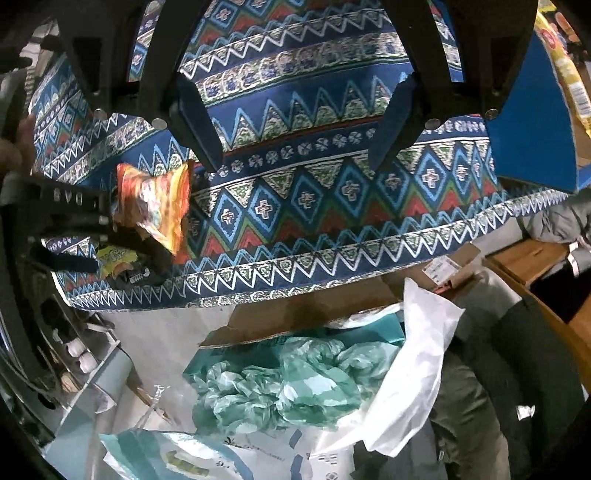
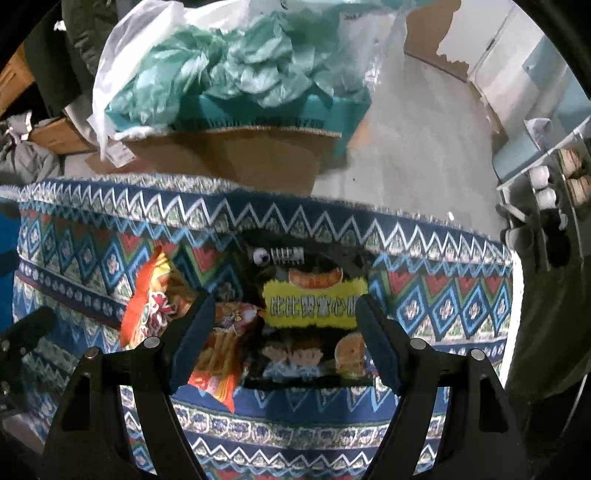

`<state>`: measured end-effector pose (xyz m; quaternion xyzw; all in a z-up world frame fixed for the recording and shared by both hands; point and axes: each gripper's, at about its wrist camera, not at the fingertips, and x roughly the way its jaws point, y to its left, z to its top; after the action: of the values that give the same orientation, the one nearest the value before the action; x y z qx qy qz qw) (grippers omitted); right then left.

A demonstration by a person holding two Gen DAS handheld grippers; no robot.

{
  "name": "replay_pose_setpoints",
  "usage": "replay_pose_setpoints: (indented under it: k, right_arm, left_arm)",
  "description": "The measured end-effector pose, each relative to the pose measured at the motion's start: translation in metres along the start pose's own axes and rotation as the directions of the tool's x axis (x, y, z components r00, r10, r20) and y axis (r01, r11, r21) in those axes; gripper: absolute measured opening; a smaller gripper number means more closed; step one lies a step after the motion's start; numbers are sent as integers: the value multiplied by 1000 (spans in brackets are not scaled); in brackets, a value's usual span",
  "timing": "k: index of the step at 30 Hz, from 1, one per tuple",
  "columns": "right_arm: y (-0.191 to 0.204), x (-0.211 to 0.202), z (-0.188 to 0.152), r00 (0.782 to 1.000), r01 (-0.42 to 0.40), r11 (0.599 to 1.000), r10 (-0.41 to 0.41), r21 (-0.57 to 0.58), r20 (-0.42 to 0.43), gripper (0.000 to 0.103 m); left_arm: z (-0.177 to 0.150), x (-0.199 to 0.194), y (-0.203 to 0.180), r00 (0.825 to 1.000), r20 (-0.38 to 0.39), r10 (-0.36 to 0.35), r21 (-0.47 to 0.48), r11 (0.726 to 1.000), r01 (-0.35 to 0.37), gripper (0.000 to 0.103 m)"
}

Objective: Organize snacks
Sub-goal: 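Grasp the black bibizan bag with the right tool while the left tool grasps the orange bag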

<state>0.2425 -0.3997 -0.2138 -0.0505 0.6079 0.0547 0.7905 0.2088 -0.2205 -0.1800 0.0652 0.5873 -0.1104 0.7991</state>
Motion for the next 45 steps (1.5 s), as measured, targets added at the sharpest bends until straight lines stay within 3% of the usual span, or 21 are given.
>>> replay_pose_setpoints:
  k: [10,13,17,26,29,32,39,41,45]
  right_arm:
    - [11,4,-31,994,-9,1000,10,13,-107,78]
    - [5,1,-29,997,21,999,-19,31,-71,78]
    - [-10,6,-18,999,-3,998,6,67,-50,78]
    - [-15,33,-15,996,0,999,3,41,-92,78]
    - [-16,38,-20,995,6,1000,-4,19,-100,70]
    - [-20,35,-24,995,3,1000,-2,7,-98,60]
    - [-34,11,-39,994,68,996,-73,-58,-81,60]
    - [-40,2,-44,991,105,991,-111,-78,-71,60]
    - [-55,-17,-55,990,116,991,-121,-71,-67,60]
  left_arm:
    - [-4,7,-16,999,-18,-31,-12,999,30,82]
    - [-6,8,-20,999,-20,-31,-14,999,31,82]
    - [-6,10,-23,999,-27,-47,-35,998,46,82]
    - [1,19,-35,996,-59,-65,-63,996,61,82]
    - [1,21,-40,995,-65,-73,-68,995,69,82]
    - [1,22,-47,995,-70,-75,-64,995,71,82]
    - [4,21,-63,992,-77,-103,-86,992,96,83]
    - [5,23,-68,991,-78,-111,-98,990,103,87]
    - [8,30,-74,987,-88,-134,-142,983,120,87]
